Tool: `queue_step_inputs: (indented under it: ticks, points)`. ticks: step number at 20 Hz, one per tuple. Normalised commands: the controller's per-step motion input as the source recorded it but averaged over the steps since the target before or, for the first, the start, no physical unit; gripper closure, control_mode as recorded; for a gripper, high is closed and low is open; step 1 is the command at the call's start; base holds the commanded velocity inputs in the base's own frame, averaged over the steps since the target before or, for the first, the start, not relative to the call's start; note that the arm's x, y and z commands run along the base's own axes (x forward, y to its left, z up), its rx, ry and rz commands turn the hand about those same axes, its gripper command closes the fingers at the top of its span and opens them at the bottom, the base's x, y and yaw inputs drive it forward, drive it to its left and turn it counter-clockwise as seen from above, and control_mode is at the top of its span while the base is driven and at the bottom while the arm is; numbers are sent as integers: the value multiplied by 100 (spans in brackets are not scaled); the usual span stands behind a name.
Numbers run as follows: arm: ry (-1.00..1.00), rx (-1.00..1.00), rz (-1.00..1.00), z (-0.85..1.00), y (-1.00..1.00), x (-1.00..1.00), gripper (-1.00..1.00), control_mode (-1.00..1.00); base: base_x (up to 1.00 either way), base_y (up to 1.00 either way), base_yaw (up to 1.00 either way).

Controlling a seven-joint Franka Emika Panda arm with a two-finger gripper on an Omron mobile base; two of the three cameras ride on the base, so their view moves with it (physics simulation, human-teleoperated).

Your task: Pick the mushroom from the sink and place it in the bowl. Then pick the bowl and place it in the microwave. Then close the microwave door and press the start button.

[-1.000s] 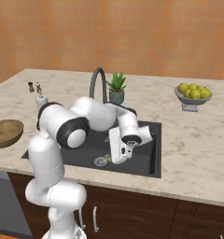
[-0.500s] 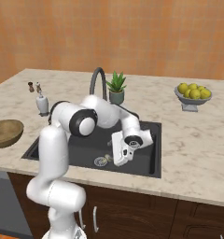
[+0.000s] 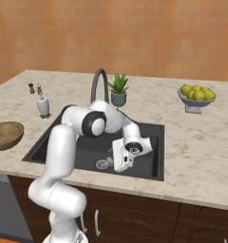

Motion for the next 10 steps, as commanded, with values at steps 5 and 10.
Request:
queue_step_inputs:
  ticks: [5,10]
  points:
    - [2,3,0,-22,8,22,-100,-100,0,0,0]
    - [8,8,1,-27,3,19,-100,-100,0,0,0]
